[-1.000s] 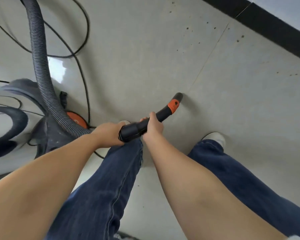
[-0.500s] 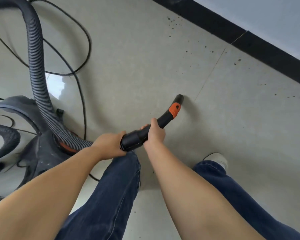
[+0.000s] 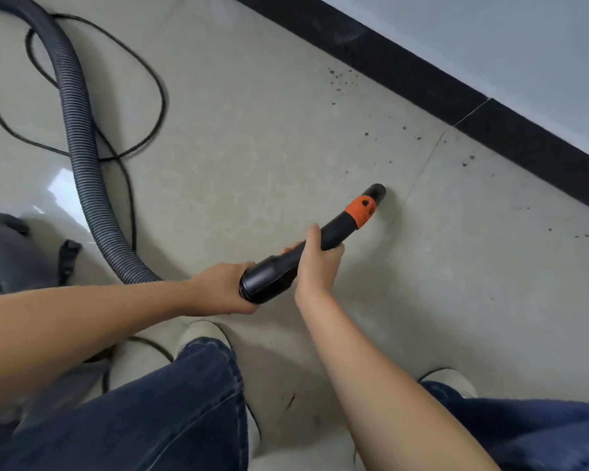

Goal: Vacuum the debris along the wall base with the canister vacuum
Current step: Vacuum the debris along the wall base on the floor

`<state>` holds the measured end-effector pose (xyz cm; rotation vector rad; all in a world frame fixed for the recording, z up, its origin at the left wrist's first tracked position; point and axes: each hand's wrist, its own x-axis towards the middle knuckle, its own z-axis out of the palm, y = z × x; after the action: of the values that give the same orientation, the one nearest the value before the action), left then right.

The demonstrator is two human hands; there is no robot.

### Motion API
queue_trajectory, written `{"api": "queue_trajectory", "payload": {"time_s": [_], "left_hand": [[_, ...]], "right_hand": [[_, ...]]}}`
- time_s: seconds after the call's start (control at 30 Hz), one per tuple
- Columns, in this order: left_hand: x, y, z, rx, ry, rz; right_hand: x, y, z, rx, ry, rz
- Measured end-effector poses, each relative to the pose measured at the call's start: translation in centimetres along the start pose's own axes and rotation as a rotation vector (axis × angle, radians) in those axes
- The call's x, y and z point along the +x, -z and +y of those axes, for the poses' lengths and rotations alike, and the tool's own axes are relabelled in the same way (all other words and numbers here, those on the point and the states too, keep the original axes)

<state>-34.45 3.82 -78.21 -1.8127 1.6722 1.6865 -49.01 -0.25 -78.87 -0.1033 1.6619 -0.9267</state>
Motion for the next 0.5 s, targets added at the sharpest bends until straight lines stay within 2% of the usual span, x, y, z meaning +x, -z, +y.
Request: {"api": "queue_trajectory", "payload": {"time_s": [0.1,0.3,0.43,0.5], "left_hand": [[-0.2,-0.4,0.3,-0.161,-0.015,-0.029],[-2.5,0.2,-0.1,-0.415,0.095,0.111],[-2.5,-0.6,-0.5,-0.465,0.145,0.157],[-1.9,-0.4,-0.1,-0.441,0.131,0.146]], "right_hand": [[0.6,-0.2,-0.5,0.142,0.005,-0.077],[-0.3,-4.8,-1.9,-0.018,-0.069,-0.306],[-0.2,-5.4,-1.5,-0.076,-0.087,-0.351],[0.1,-5.1,-2.0,-0.049,-0.071,-0.31]]}}
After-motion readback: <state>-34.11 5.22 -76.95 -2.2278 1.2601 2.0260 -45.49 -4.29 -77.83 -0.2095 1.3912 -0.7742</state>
